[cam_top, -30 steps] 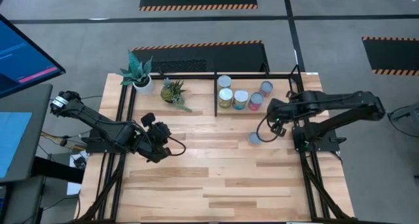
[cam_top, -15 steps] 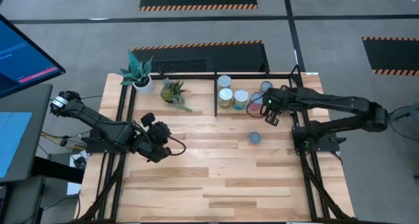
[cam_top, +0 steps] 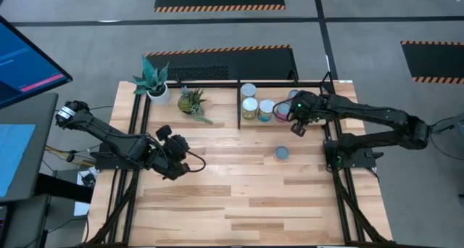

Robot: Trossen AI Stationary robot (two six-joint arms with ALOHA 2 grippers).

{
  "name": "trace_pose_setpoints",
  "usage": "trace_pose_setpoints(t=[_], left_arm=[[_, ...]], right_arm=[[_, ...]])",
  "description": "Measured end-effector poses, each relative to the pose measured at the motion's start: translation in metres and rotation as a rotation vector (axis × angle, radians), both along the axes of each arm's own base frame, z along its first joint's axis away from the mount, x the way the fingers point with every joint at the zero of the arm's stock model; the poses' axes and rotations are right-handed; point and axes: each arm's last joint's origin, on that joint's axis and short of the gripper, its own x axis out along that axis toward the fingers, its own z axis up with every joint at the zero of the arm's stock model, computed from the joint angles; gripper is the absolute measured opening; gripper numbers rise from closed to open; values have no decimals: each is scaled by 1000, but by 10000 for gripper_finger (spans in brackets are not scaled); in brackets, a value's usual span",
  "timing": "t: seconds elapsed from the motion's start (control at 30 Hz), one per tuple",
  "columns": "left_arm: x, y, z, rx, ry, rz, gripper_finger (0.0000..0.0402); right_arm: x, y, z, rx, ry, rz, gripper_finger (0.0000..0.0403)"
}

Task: Pick and place cans onto a shelf
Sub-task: Put the canned black beans on the shelf, then adjust the canned corn on the shelf

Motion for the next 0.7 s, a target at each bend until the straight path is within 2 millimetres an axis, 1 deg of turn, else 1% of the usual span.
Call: trace_pose_setpoints(t=[0.13, 0.23, 0.43, 0.7], left_arm=[[0, 0, 0, 0, 0, 0, 70], [0, 0, 0, -1, 0, 0, 70], [0, 0, 0, -1, 0, 0, 70], [0, 0, 0, -1, 0, 0, 70]], right_arm=[[1, 0, 0, -3, -12, 0, 54], [1, -1, 1, -7, -15, -2, 64], [1, -2, 1, -48, -1, -20, 67], [1, -2, 1, -42, -2, -17, 69]])
